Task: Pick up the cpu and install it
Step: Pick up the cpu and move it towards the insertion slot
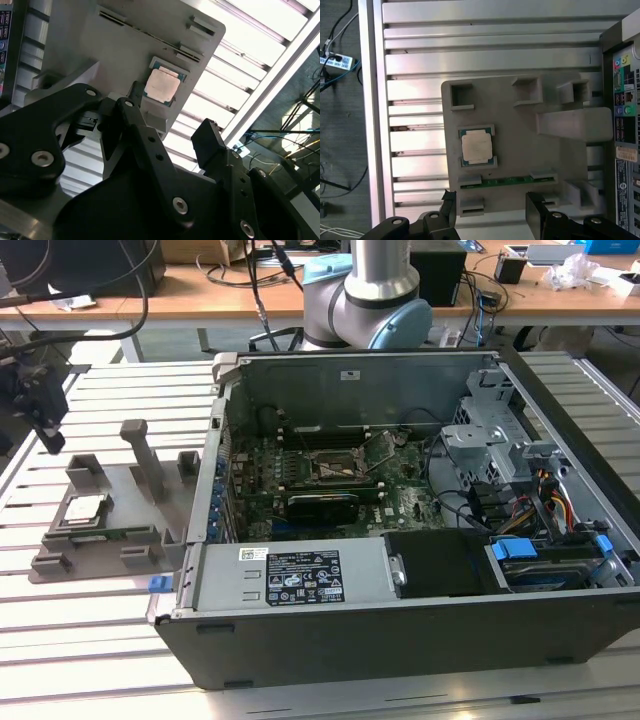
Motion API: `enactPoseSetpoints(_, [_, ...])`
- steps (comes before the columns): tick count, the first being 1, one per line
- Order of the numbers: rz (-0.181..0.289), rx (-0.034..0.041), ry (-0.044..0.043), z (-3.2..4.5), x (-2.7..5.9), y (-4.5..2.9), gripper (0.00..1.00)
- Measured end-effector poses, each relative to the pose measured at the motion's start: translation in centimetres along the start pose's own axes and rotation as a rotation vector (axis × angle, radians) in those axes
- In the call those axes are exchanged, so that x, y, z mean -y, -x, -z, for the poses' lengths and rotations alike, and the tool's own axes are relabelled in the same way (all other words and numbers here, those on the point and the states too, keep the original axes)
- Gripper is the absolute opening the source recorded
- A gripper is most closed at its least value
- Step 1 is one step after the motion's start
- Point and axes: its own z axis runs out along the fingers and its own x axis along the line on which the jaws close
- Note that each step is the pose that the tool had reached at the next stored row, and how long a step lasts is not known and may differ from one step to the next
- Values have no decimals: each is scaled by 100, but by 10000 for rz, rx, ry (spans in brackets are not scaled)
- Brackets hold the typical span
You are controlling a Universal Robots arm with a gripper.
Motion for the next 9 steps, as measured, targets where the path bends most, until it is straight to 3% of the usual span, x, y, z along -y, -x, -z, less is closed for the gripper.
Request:
enactPoseSetpoints(4, [0,0,0,-40,-1,-1,66])
enactPoseSetpoints(8, [1,0,-1,-179,-3,-5,66])
enactPoseSetpoints(9, [0,0,-1,-183,-3,-5,66])
